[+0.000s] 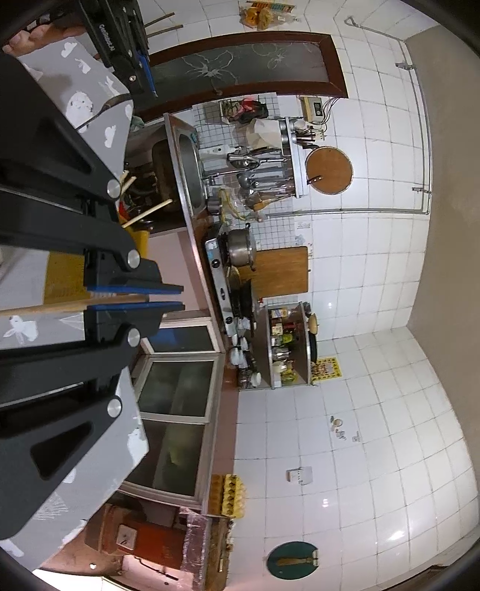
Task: Organize utensils
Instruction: 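Carry the fork in the left tool to the holder while the right tool carries its chopstick, then lower the fork into the holder and open the left tool while the right tool drops its chopstick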
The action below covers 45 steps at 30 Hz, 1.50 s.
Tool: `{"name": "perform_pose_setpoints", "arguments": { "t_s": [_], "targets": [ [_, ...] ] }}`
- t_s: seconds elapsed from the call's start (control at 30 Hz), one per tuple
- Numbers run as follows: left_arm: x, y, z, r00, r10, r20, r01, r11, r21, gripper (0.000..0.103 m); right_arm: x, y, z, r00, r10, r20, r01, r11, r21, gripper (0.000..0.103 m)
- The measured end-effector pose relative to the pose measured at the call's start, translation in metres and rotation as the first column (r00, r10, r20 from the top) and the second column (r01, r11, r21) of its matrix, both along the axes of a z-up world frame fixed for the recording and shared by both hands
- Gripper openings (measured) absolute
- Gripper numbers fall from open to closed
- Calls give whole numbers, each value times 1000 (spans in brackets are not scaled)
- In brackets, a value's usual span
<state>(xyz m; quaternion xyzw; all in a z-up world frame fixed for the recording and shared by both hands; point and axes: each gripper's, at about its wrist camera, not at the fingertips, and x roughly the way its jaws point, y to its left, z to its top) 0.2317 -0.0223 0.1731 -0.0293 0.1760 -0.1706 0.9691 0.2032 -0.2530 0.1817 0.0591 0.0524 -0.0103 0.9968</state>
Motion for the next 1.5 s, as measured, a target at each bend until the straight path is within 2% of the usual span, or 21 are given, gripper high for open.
{"name": "perform_pose_setpoints", "arguments": {
  "t_s": [0.27, 0.47, 0.7, 0.83, 1.03, 1.33, 1.5],
  "targets": [
    [37, -14, 39, 997, 22, 68, -23, 1000, 2, 16, 29, 9, 41, 998, 9, 58, -8, 1000, -14, 4],
    [75, -19, 60, 994, 41, 101, -41, 999, -3, 15, 64, 4, 65, 998, 18, 60, -20, 999, 32, 4],
    [120, -30, 61, 991, 64, 118, -68, 997, 27, 15, 105, 5, 78, 997, 19, 74, -22, 999, 50, 4],
    [146, -39, 47, 992, 67, 109, -73, 996, 49, 15, 130, 3, 63, 998, 14, 58, -18, 998, 58, 4],
    [179, -50, 3, 998, 49, 49, -53, 994, 93, 15, 167, -3, 17, 1000, 12, -22, -11, 999, 42, 4],
    [188, -44, -44, 997, 59, -40, -54, 993, 106, 16, 184, -11, -35, 985, 25, -169, -23, 1000, 13, 4],
    [183, -38, -56, 996, 68, -65, -61, 992, 107, 17, 187, -10, -55, 972, 10, -234, -15, 1000, -18, 5]
  ]
}}
